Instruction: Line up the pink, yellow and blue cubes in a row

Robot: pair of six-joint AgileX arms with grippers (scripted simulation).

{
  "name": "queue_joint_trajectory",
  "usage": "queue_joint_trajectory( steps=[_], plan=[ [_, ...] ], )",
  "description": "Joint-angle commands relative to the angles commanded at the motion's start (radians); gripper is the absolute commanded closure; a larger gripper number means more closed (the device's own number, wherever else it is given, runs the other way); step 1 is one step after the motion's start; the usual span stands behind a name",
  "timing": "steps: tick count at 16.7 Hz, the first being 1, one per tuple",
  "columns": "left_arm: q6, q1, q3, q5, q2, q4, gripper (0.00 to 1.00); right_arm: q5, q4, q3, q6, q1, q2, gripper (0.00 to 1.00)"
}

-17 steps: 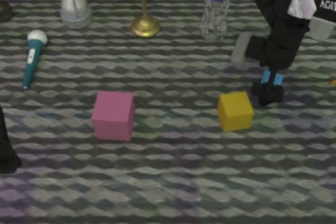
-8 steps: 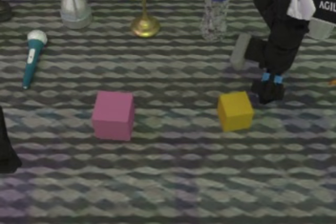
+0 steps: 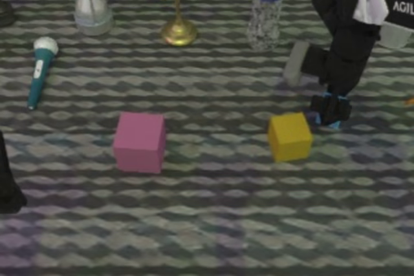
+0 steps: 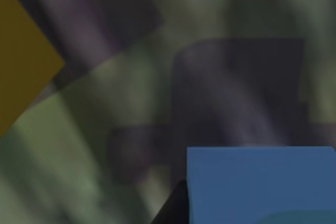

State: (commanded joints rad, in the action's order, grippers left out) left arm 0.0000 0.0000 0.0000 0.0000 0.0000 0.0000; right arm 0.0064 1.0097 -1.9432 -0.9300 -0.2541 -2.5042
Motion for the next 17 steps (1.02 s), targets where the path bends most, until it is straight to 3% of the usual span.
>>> queue_joint_trajectory(
  steps=[6,12,17],
  plan=[
    [0.000,0.000,0.000,0.000,0.000,0.000,0.00,-0.010,0.044,-0.012,0.018,0.001,0.042,1.00],
    [0.000,0.000,0.000,0.000,0.000,0.000,0.00,-0.011,0.246,-0.159,0.014,-0.009,0.090,1.00],
    [0.000,0.000,0.000,0.000,0.000,0.000,0.00,-0.011,0.259,-0.170,0.016,-0.006,0.094,1.00]
  ],
)
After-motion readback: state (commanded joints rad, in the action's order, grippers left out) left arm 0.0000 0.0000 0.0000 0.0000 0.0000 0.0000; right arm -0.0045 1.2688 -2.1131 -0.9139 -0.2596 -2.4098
